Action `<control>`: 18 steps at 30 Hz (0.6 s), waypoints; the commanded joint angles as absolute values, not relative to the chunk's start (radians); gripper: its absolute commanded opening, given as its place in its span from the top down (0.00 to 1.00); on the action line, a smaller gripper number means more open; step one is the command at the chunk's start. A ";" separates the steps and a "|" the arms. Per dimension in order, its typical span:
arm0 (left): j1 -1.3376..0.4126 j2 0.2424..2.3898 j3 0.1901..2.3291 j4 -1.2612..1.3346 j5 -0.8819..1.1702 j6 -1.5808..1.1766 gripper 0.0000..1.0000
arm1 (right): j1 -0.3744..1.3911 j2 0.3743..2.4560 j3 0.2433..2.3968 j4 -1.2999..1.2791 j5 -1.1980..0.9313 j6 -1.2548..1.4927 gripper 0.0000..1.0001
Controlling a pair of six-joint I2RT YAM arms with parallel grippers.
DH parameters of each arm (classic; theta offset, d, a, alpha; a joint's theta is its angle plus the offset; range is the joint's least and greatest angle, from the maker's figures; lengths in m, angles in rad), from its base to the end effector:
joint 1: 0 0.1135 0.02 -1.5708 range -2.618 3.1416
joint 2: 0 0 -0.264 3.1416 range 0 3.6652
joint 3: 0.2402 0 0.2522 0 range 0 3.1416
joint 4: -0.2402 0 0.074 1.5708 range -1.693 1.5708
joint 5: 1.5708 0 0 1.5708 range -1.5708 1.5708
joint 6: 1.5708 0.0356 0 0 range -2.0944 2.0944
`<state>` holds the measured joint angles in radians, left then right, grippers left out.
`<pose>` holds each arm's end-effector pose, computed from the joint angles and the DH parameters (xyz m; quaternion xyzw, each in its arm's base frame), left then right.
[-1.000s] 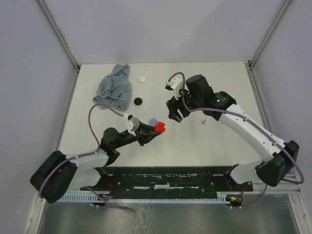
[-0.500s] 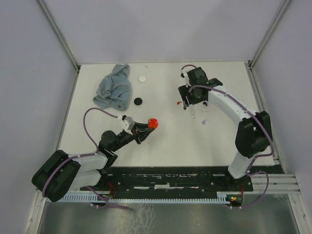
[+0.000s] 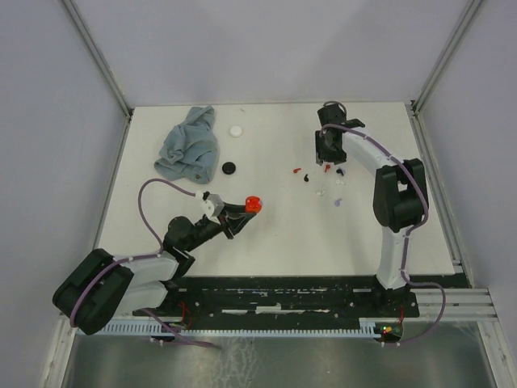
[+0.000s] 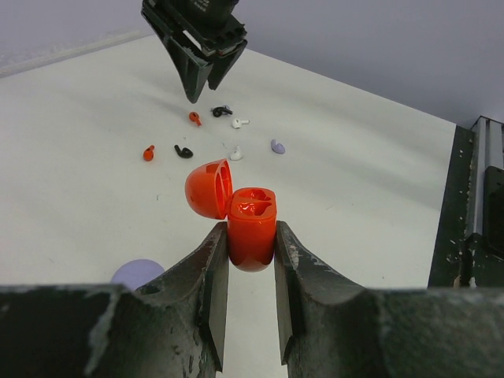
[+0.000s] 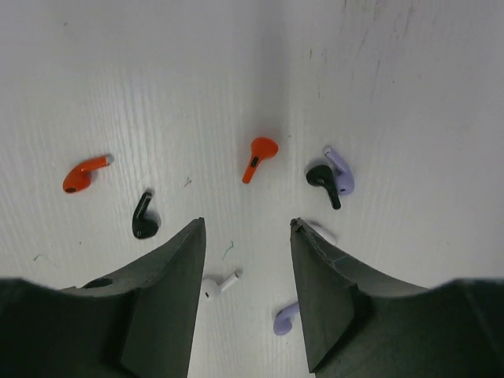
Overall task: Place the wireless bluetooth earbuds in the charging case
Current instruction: Pick up the earbud from the center of the board.
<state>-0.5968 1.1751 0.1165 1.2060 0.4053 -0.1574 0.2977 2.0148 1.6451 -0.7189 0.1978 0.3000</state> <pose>0.1544 -0.1218 0.1887 0.2882 0.5912 -0.3954 0.6412 0.4170 0.1206 0.2228 0.0247 0.9663 -0.0217 0.2553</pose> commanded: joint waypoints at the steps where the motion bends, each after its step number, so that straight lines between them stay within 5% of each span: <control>1: -0.594 1.160 0.132 1.235 0.442 -0.109 0.97 | 0.269 2.091 1.727 -0.710 0.234 0.368 0.47; 18: -0.594 1.150 0.144 1.222 0.485 -0.116 0.97 | 0.219 2.254 1.826 -0.696 0.133 0.393 0.58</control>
